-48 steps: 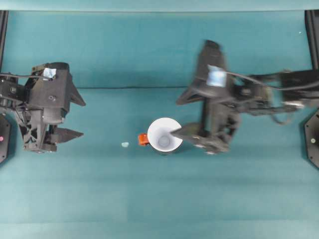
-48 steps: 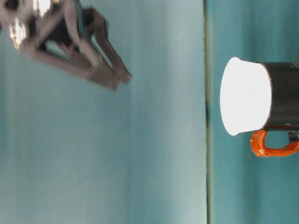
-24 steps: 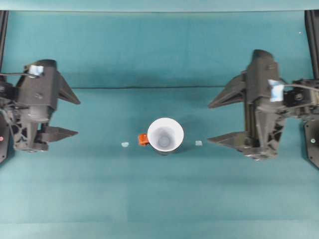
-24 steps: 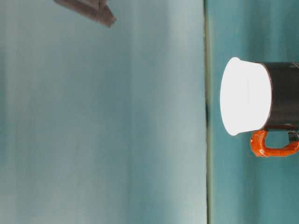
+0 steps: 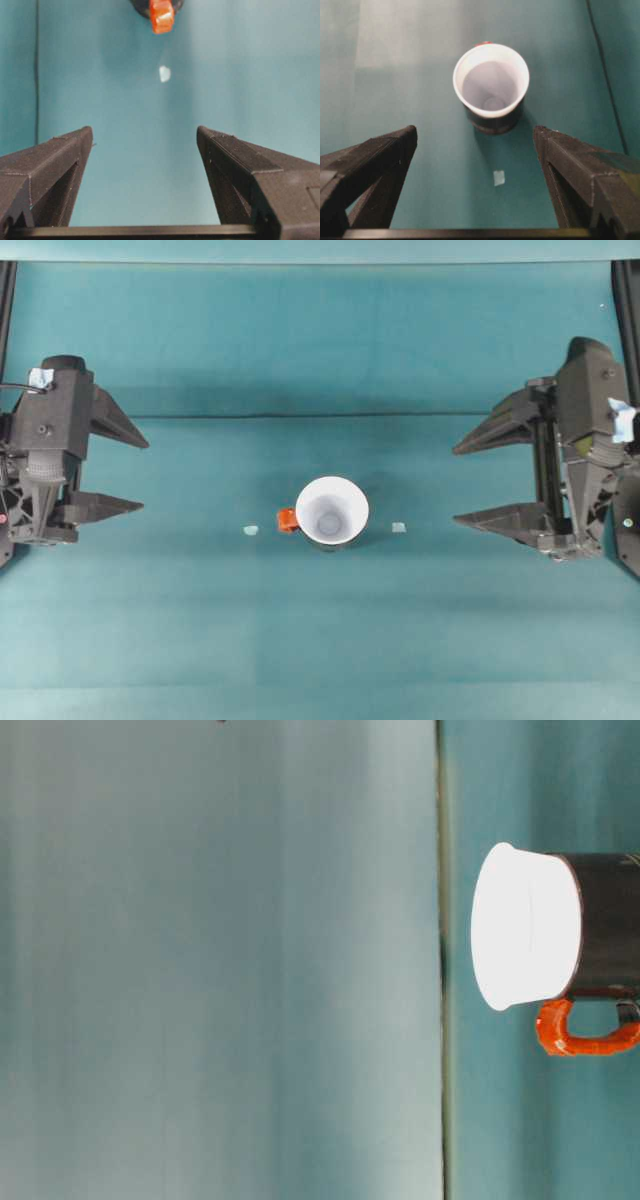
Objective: Put the paper cup into the moved red handle cup holder.
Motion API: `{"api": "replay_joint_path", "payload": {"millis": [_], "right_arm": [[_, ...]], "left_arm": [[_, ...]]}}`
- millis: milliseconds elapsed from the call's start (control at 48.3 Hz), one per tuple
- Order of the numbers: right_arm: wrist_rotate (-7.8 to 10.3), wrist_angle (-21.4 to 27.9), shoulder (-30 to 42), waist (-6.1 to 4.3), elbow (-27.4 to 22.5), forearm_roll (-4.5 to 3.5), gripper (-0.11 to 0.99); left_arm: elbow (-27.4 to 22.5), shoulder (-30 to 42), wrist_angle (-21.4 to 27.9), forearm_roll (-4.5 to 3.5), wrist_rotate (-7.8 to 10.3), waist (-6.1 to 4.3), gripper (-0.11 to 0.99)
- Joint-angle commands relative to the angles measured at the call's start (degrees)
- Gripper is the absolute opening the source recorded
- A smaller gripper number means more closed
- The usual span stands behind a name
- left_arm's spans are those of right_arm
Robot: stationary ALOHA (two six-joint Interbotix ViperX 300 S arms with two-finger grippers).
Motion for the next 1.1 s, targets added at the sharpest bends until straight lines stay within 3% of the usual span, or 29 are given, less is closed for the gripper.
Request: {"api": "replay_joint_path", "payload": {"millis": [0, 1076], "right_arm": [[-0.35, -0.44, -2.37, 0.00, 0.00, 0.00, 0.86], [0.00, -2.72, -4.13, 0.00, 2.90, 0.18, 0.86]], "left_arm": [[-0.62, -0.18, -0.35, 0.09, -0.18, -0.18, 0.89], [-0.53, 0.00, -0.44, 0.09, -0.18, -0.18, 0.89]]}}
